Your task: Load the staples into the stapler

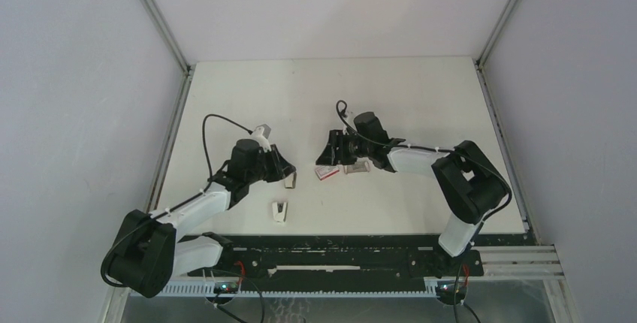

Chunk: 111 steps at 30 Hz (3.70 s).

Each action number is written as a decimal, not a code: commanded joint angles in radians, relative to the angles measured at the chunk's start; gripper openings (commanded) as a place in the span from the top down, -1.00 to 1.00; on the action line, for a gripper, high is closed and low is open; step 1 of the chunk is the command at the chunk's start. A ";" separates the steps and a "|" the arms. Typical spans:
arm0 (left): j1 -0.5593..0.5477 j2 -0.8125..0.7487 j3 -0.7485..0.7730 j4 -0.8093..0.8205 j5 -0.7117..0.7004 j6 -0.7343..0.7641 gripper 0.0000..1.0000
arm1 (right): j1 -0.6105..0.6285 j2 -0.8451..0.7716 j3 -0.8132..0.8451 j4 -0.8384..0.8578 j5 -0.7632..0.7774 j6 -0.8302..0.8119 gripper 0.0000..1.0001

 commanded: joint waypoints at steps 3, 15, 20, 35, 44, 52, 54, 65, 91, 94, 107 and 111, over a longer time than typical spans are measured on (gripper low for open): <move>-0.001 -0.011 -0.019 -0.002 0.019 0.049 0.42 | 0.050 0.060 0.067 0.044 0.006 0.071 -0.07; -0.110 0.067 0.066 -0.076 -0.147 0.192 -0.33 | 0.052 -0.016 0.066 -0.075 0.058 -0.011 -0.08; -0.151 0.131 0.117 -0.118 -0.235 0.220 -0.07 | 0.049 -0.052 0.048 -0.095 0.077 -0.020 -0.07; -0.210 0.148 0.181 -0.112 -0.226 0.344 0.98 | 0.005 -0.212 -0.044 -0.188 0.083 -0.036 -0.11; -0.419 -0.015 0.171 -0.013 -0.100 0.518 1.00 | -0.120 -0.506 -0.176 -0.336 -0.087 -0.012 -0.12; -0.554 -0.075 0.180 0.013 -0.093 0.562 1.00 | -0.188 -0.634 -0.264 -0.351 -0.226 0.084 -0.03; -0.574 -0.093 0.174 0.030 -0.096 0.559 1.00 | -0.189 -0.641 -0.284 -0.351 -0.234 0.098 0.01; -0.606 -0.149 0.171 0.049 -0.084 0.556 1.00 | -0.190 -0.650 -0.366 -0.215 -0.342 0.213 0.15; -0.637 -0.193 0.168 0.080 -0.078 0.546 1.00 | -0.126 -0.617 -0.366 -0.107 -0.329 0.277 0.45; -0.640 -0.194 0.166 0.086 -0.076 0.544 1.00 | -0.118 -0.613 -0.366 -0.096 -0.331 0.283 0.53; -0.648 -0.196 0.169 0.101 -0.058 0.546 0.99 | -0.094 -0.607 -0.366 -0.023 -0.351 0.314 0.71; -0.649 -0.191 0.166 0.099 -0.072 0.545 0.92 | -0.095 -0.619 -0.366 -0.009 -0.334 0.310 1.00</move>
